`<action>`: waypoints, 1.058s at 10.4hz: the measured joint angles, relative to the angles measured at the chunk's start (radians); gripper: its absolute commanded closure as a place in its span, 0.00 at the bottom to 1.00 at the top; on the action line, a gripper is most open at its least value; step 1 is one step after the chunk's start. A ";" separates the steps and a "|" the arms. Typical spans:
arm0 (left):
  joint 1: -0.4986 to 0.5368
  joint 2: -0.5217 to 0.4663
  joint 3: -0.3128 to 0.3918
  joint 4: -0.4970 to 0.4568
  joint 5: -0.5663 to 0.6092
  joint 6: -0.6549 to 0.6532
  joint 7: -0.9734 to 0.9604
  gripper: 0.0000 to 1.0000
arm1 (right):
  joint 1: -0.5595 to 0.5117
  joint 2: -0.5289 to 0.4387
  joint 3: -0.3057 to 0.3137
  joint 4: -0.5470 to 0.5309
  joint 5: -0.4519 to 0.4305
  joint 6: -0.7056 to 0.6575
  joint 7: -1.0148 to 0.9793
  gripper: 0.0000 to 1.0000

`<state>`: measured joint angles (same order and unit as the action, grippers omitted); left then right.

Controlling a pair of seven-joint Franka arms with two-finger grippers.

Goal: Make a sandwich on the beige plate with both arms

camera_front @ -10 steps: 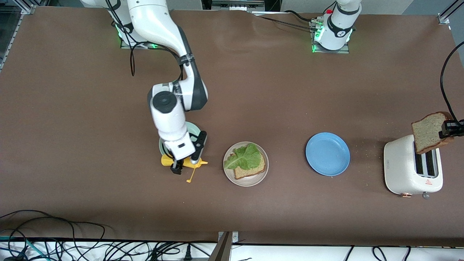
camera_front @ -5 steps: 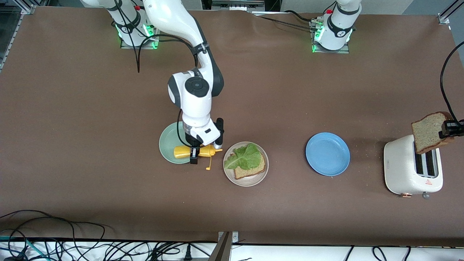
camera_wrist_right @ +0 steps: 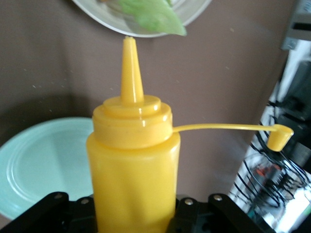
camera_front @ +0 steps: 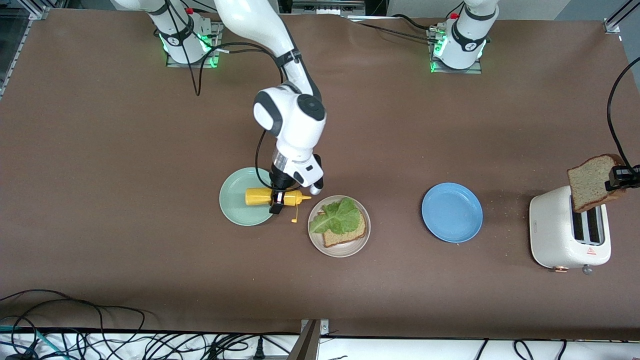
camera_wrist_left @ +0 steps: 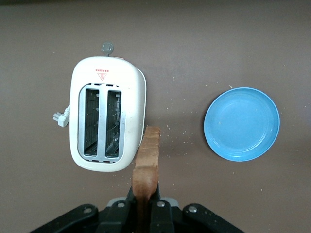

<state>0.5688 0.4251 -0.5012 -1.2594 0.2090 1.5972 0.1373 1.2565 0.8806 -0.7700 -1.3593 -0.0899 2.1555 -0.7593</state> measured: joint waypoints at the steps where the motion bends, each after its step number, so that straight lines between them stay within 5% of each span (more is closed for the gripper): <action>1: 0.000 0.000 0.000 0.000 0.000 0.000 0.000 1.00 | 0.004 -0.001 -0.006 0.047 -0.029 -0.054 0.048 1.00; 6: 0.000 0.000 -0.008 0.000 0.000 -0.001 -0.003 1.00 | -0.004 0.000 -0.032 0.076 -0.017 -0.088 0.123 1.00; 11: -0.092 0.008 -0.030 -0.024 -0.125 -0.003 -0.249 1.00 | -0.104 -0.001 -0.105 0.076 0.365 -0.036 0.082 1.00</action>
<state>0.4765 0.4331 -0.5315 -1.2830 0.0844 1.5944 -0.1120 1.1529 0.8797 -0.8751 -1.2831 0.2749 2.1196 -0.6773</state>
